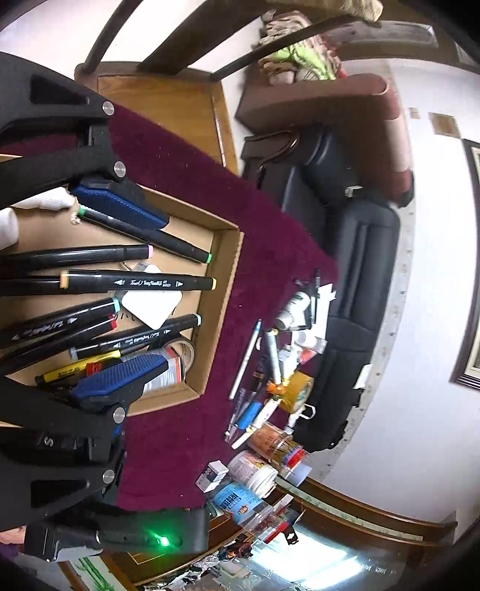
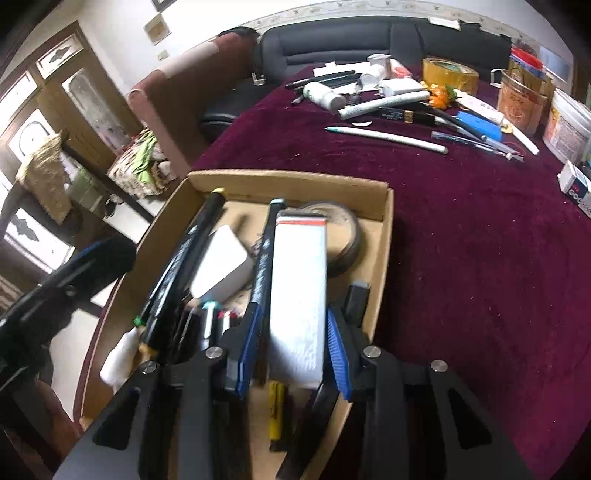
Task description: Organize rigid objects
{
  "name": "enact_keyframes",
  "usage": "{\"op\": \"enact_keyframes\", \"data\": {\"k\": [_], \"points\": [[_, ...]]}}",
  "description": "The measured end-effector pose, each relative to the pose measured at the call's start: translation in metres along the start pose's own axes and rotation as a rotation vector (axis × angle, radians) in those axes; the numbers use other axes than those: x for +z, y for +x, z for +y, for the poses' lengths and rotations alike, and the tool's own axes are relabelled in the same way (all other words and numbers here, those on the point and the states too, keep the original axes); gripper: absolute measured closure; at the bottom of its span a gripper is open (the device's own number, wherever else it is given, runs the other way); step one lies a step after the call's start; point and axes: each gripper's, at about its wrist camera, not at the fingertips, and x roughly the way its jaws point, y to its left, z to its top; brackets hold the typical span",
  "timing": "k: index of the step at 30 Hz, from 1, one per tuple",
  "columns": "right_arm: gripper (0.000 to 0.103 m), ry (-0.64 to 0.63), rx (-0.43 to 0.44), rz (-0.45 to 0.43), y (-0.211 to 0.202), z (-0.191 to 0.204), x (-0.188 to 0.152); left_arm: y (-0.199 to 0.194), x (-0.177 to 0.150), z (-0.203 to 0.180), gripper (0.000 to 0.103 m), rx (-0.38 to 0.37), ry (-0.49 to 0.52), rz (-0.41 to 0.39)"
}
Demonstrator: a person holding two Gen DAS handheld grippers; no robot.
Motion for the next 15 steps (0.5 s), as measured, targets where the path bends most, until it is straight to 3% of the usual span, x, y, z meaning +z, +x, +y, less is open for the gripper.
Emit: {"op": "enact_keyframes", "data": {"k": [7, 10, 15], "points": [[0.069, -0.036, 0.003, 0.040, -0.007, 0.005, -0.015, -0.029, -0.012, -0.009, 0.026, 0.023, 0.019, -0.055], [0.069, -0.030, 0.048, 0.067, -0.012, 0.004, -0.024, -0.046, -0.021, -0.018, 0.025, 0.056, 0.051, -0.098], [0.067, -0.046, 0.062, 0.031, -0.040, 0.003, -0.043, -0.077, -0.038, -0.039, 0.001, 0.161, 0.100, -0.234]]}}
